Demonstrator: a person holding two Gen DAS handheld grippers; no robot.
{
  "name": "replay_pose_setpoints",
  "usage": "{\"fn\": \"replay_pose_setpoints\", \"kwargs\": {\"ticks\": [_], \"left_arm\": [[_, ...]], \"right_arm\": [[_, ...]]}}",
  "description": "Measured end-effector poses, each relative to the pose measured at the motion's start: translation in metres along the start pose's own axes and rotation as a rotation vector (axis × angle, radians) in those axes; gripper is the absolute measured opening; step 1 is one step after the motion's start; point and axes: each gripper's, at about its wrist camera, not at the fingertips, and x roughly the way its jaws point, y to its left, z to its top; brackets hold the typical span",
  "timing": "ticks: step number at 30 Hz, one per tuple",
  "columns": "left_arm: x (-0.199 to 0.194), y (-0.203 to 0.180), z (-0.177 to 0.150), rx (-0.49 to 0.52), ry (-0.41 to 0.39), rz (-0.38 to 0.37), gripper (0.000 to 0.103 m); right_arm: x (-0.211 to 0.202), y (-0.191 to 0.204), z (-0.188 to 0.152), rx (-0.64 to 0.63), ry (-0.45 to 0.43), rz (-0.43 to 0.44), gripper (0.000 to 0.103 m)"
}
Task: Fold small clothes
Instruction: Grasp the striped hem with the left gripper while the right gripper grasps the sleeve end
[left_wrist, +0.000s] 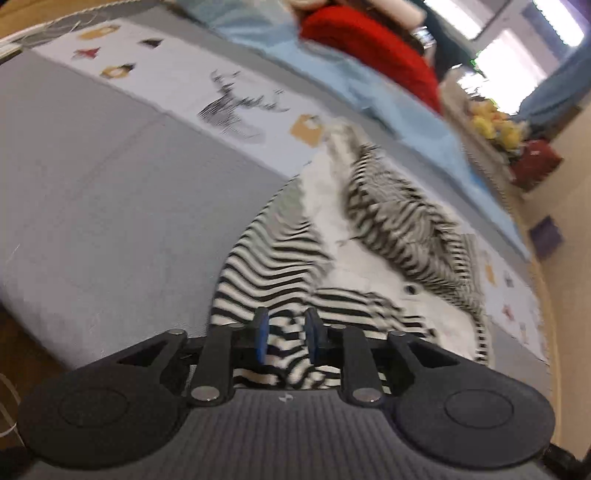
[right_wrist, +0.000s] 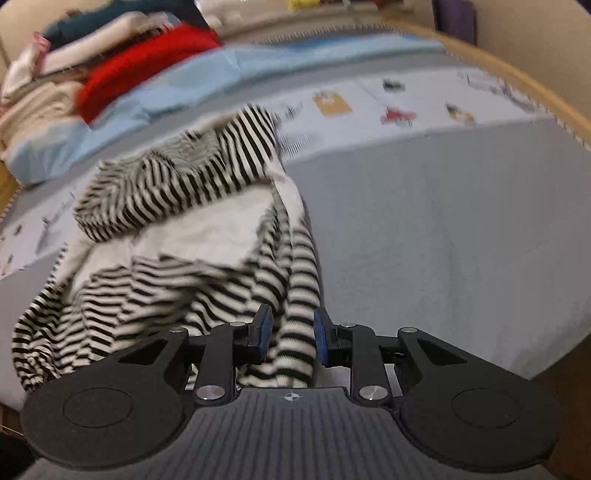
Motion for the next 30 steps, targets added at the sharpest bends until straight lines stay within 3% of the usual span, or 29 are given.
{"fn": "replay_pose_setpoints", "kwargs": {"ticks": [2, 3, 4, 5, 9, 16, 20, 23, 26, 27, 28, 29, 30], "left_arm": [[0.014, 0.004, 0.001, -0.033, 0.042, 0.059, 0.045], [0.021, 0.007, 0.0, -0.052, 0.063, 0.094, 0.062], [0.028, 0.01, 0.0, -0.072, 0.083, 0.125, 0.069], [0.034, 0.013, -0.001, -0.09, 0.103, 0.146, 0.069], [0.049, 0.025, -0.003, -0.121, 0.159, 0.166, 0.07], [0.064, 0.027, -0.006, -0.091, 0.212, 0.171, 0.07], [0.071, 0.021, -0.009, -0.055, 0.216, 0.179, 0.069], [0.074, 0.015, -0.011, -0.022, 0.214, 0.176, 0.067], [0.074, 0.012, -0.013, -0.002, 0.216, 0.157, 0.051], [0.074, 0.01, -0.014, 0.004, 0.217, 0.146, 0.041], [0.073, 0.009, -0.015, 0.014, 0.217, 0.134, 0.03], [0.072, 0.007, -0.015, 0.026, 0.215, 0.126, 0.025], [0.071, 0.004, -0.016, 0.042, 0.209, 0.118, 0.013]], "right_arm": [[0.008, -0.001, -0.003, 0.031, 0.033, -0.013, 0.028], [0.012, -0.001, -0.004, 0.042, 0.049, -0.021, 0.031], [0.016, -0.001, -0.005, 0.046, 0.063, -0.03, 0.038], [0.019, 0.0, -0.006, 0.045, 0.076, -0.04, 0.044], [0.036, 0.006, -0.008, 0.029, 0.13, -0.075, 0.045], [0.068, 0.02, -0.018, -0.011, 0.244, -0.154, 0.047], [0.073, 0.024, -0.021, -0.026, 0.243, -0.183, 0.05], [0.072, 0.027, -0.021, -0.027, 0.242, -0.187, 0.05], [0.071, 0.028, -0.021, -0.039, 0.241, -0.184, 0.049], [0.071, 0.029, -0.022, -0.043, 0.239, -0.183, 0.047], [0.071, 0.03, -0.021, -0.049, 0.237, -0.175, 0.039], [0.07, 0.031, -0.021, -0.055, 0.235, -0.161, 0.024], [0.069, 0.033, -0.021, -0.06, 0.233, -0.138, 0.014]]}}
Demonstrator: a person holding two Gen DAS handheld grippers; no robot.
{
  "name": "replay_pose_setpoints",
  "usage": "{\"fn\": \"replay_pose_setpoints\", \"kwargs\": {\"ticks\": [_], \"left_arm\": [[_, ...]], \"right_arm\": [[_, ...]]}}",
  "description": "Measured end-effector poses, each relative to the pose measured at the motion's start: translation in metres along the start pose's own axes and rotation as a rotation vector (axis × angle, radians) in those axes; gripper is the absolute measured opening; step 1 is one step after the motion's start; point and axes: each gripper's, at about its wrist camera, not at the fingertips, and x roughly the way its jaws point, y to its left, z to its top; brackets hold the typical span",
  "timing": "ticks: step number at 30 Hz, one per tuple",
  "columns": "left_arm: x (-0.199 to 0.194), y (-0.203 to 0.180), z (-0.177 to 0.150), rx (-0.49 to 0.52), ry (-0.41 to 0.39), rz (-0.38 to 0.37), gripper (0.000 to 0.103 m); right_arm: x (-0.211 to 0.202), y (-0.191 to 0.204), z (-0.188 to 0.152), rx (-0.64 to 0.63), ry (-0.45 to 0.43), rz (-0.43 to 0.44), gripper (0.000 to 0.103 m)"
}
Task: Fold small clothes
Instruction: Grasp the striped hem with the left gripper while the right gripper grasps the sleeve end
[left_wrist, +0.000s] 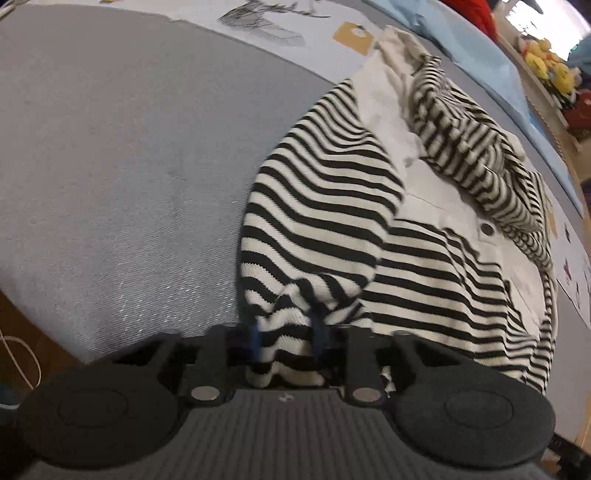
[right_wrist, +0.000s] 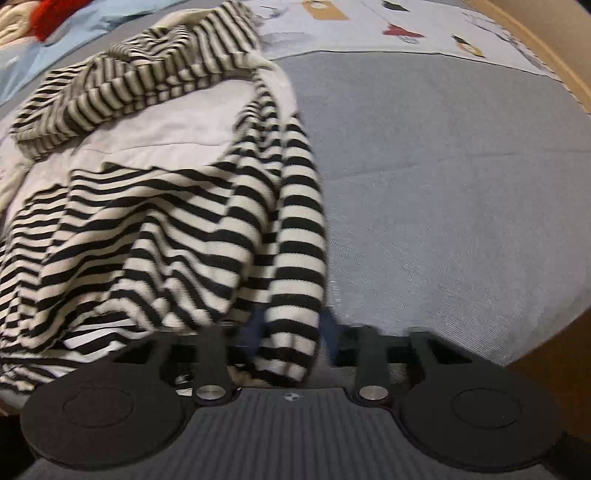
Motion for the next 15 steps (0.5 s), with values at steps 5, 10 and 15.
{"fn": "replay_pose_setpoints", "kwargs": {"ticks": [5, 10, 15], "left_arm": [[-0.018, -0.006, -0.003, 0.036, -0.042, -0.058, 0.006], [-0.036, -0.008, -0.014, 0.088, -0.037, -0.094, 0.006], [-0.03, -0.014, -0.021, 0.149, 0.017, -0.042, 0.006]], "right_arm": [[-0.023, -0.002, 0.003, -0.005, -0.105, 0.059, 0.003], [-0.047, -0.029, 0.006, 0.102, -0.188, 0.06, 0.003], [-0.048, -0.04, 0.002, 0.104, -0.148, 0.03, 0.003]]}}
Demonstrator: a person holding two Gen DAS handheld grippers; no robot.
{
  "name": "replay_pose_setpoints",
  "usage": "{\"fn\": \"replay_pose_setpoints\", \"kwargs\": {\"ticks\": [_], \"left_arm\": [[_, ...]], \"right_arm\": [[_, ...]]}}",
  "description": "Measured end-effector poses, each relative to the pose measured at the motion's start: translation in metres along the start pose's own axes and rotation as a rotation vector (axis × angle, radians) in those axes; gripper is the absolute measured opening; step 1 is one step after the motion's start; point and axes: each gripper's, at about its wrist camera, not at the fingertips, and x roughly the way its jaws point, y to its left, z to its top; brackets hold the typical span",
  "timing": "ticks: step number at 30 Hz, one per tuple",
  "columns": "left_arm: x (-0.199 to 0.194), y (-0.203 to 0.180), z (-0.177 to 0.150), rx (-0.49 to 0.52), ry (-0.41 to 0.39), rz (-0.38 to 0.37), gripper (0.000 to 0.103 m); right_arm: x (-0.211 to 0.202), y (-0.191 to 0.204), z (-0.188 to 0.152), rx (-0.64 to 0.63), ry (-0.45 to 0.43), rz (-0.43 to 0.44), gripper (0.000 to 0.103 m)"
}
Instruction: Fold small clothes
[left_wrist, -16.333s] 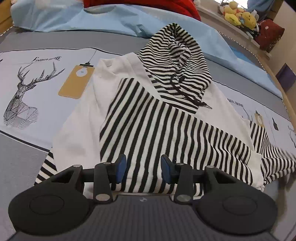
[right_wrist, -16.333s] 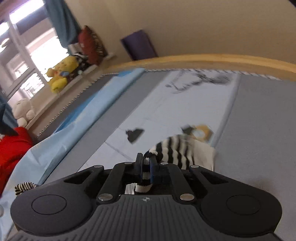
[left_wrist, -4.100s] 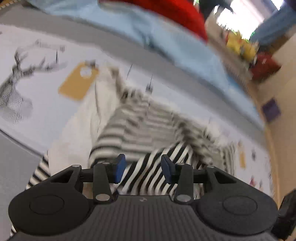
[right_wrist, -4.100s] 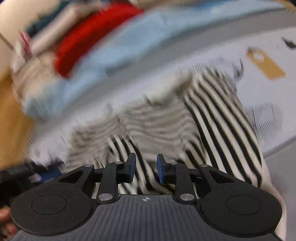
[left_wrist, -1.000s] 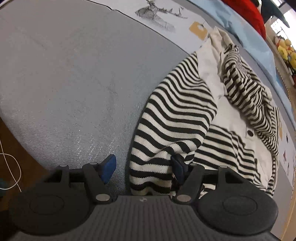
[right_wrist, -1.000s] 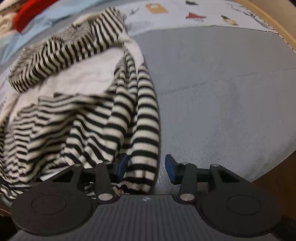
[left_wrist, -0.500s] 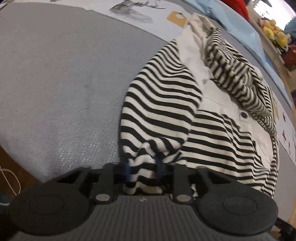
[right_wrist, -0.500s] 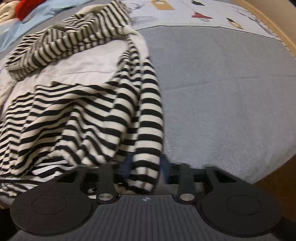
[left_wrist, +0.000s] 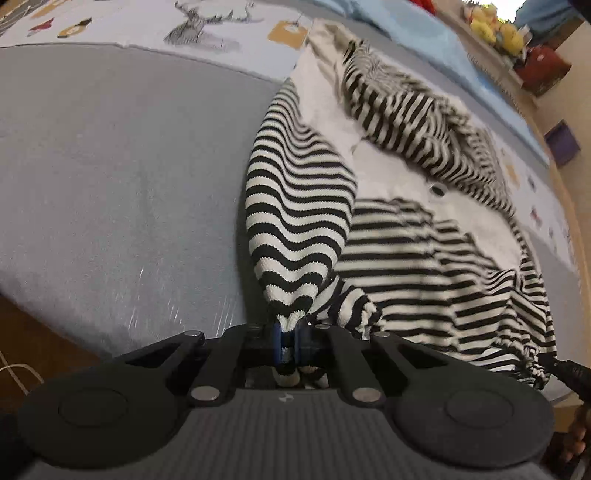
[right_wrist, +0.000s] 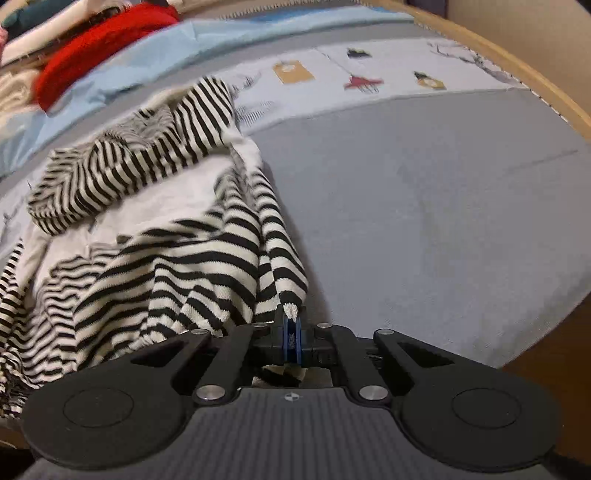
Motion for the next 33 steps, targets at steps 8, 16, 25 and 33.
{"fn": "replay_pose_setpoints", "kwargs": {"ticks": [8, 16, 25, 33], "left_arm": [[0.017, 0.016, 0.018, -0.109, 0.042, -0.009, 0.031], [0.029, 0.009, 0.016, -0.075, 0.072, 0.014, 0.031], [0.028, 0.002, 0.014, -0.004, 0.044, 0.018, 0.012], [0.033, 0.001, 0.013, 0.005, 0.068, 0.039, 0.018]], "right_arm": [[0.021, 0.011, -0.005, -0.022, 0.109, -0.024, 0.012], [0.036, 0.022, -0.009, -0.049, 0.171, -0.052, 0.033], [0.031, 0.029, -0.012, -0.096, 0.151, -0.005, 0.006], [0.033, 0.025, -0.014, -0.072, 0.179, -0.004, 0.017]]}}
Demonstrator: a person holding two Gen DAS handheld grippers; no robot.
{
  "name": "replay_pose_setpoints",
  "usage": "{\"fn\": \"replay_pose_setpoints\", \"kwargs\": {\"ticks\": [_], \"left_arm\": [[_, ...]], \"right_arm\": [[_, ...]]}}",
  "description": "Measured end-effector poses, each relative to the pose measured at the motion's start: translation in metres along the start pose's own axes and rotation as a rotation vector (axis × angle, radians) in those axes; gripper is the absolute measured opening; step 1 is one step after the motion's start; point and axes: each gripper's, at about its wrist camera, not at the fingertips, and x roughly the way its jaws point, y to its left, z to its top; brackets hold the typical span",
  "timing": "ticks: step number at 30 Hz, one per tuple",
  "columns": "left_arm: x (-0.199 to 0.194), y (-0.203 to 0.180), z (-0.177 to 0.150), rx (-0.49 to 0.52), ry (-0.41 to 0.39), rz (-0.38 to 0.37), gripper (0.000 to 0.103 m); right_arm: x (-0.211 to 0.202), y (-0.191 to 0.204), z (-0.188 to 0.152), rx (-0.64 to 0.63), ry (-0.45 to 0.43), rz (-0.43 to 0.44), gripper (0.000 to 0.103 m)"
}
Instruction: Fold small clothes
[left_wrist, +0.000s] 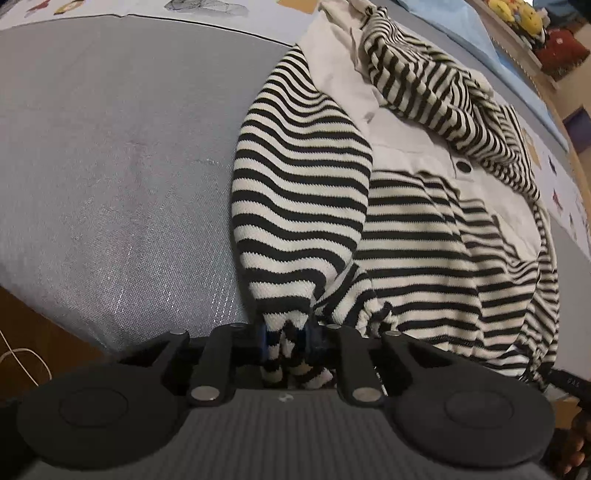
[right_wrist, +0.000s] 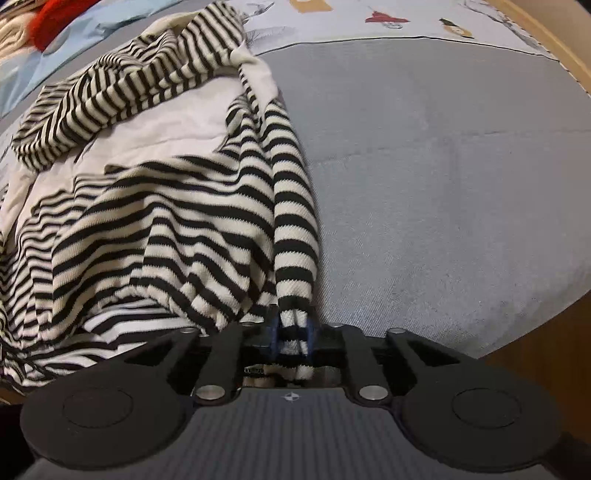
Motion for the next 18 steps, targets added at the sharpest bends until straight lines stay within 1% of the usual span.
{"fn": "replay_pose_setpoints", "kwargs": {"ticks": [3, 4, 5, 6, 7, 9, 13, 18], "left_arm": [[0.001, -0.003, -0.002, 0.017, -0.002, 0.011, 0.018], [0.001, -0.004, -0.002, 0.024, -0.006, 0.016, 0.016], [0.001, -0.004, -0.003, 0.032, -0.009, 0.018, 0.015], [0.0, -0.005, -0.003, 0.04, -0.016, 0.019, 0.011], [-0.002, -0.006, -0.004, 0.046, -0.025, 0.02, 0.01], [-0.004, -0.007, -0.004, 0.049, -0.04, 0.016, 0.008], [-0.012, -0.011, -0.006, 0.059, -0.079, 0.01, 0.007], [-0.031, -0.02, -0.014, 0.086, -0.161, -0.007, 0.007]], "right_arm": [[-0.001, 0.003, -0.001, -0.026, -0.003, -0.008, 0.017], [-0.001, 0.003, -0.001, -0.027, -0.004, -0.006, 0.017], [-0.001, 0.002, -0.001, -0.026, -0.005, -0.003, 0.016], [-0.002, 0.002, -0.001, -0.023, -0.01, 0.001, 0.013], [-0.004, 0.001, -0.001, -0.02, -0.016, 0.004, 0.008], [-0.008, 0.0, -0.002, -0.016, -0.036, 0.01, 0.006], [-0.02, -0.004, -0.004, -0.006, -0.085, 0.041, 0.005], [-0.037, -0.014, -0.005, 0.012, -0.147, 0.094, 0.004]]}}
